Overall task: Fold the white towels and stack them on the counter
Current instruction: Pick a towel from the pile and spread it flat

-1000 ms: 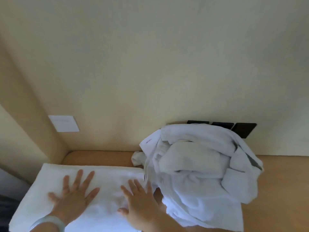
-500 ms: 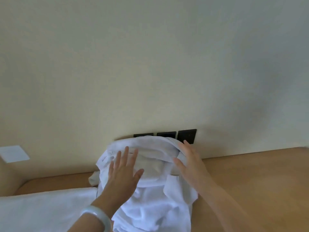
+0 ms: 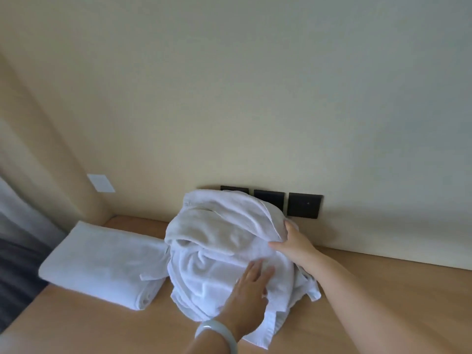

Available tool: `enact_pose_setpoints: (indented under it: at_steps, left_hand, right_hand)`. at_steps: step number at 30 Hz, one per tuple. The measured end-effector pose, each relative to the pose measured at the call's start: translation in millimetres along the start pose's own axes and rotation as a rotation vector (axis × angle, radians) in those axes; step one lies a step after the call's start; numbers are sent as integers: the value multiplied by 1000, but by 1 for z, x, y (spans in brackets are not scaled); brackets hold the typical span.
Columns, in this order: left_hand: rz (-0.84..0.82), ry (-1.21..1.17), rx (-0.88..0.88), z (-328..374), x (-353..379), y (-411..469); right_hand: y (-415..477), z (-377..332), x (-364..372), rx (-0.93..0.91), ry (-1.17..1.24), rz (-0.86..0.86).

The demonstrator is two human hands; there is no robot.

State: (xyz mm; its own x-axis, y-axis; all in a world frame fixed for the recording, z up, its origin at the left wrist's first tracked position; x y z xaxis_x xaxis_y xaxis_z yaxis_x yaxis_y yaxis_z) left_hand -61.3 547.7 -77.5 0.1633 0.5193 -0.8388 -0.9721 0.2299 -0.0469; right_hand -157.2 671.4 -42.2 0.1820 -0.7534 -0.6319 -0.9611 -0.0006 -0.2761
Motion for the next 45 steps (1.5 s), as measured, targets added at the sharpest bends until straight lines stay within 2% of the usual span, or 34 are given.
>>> enact_pose_setpoints:
  at_steps: [2,5,6,7,10,12,14,17,19,22,24,25,27,28,30,32,35,39,43,45]
  left_hand:
    - [194,-178,-113,-19,-24,-13]
    - [665,-375,-402,-73,-85,-39]
    - [771,-421,-516,-93,-101,-48]
    - [801,-465,-629,-115,-112,-52]
    - [572,-727,-877,-168,-109,-46]
    - [356,-948,-932,-169,-95,-39]
    - [226,-1100,-840,-152,-86,-26]
    - [336,-1124,-664,-130,-93,-1]
    - [359,-1064,-465,-103,-100,19]
    - [210,-957,-232,-61,-93,40]
    - [118,-818,-241,-59,-82,47]
    - [78,-741,-288,-70,-79,45]
    - [48,-670,-353,-98,-76,37]
    - [32,-674,-372,-113,-75,32]
    - [3,-791,-365,-126,-80,25]
    - [30,-848,-402,-140,-90,24]
    - [157,-781,-460,-150,-117,27]
    - [256,-659,-363,-120,-150,31]
    - [326,-455,-132,-60,-190,41]
    - [351,-346,-48,-28,-208,48]
  right_hand:
    - [-1,-5,12,-52,-160,37]
    - [-9,-28,21,-237,-348,156]
    - [-12,-37,26,-300,-371,167]
    - [-16,-46,33,-351,-389,159]
    - [-22,-74,53,-423,-419,100]
    - [-20,-91,65,-433,-445,72]
    - [-14,-103,74,-391,-422,33]
    - [-3,-116,75,-310,-229,27]
    - [-2,-123,61,-334,-223,143]
    - [0,-119,24,-338,-489,389]
    - [5,-103,2,-308,-645,495]
    - [14,-84,-1,-250,-661,458]
    - [32,-34,12,-68,-566,266]
    - [36,-12,26,-8,-513,171]
    - [43,14,47,26,-468,96]
    - [52,13,49,61,-438,98]
    - [58,-7,38,91,-355,36]
    - [28,-46,10,13,-206,150]
    - [-37,-102,3,-297,-200,342]
    - [-56,-109,12,-338,-189,273]
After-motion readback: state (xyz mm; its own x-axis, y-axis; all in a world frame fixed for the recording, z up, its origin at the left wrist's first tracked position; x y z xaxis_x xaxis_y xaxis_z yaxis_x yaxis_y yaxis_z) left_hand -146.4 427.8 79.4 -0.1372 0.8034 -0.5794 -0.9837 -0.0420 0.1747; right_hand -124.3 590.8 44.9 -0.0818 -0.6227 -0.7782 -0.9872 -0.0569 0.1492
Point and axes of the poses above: each hand's wrist, its own y-axis towards the middle knuckle, its own x-axis out of the palm, z = x × y, the point moved 8 cm from there along y, towards the middle knuckle, and after that the axes turned 6 degrees about z, right-handed, at the moved point
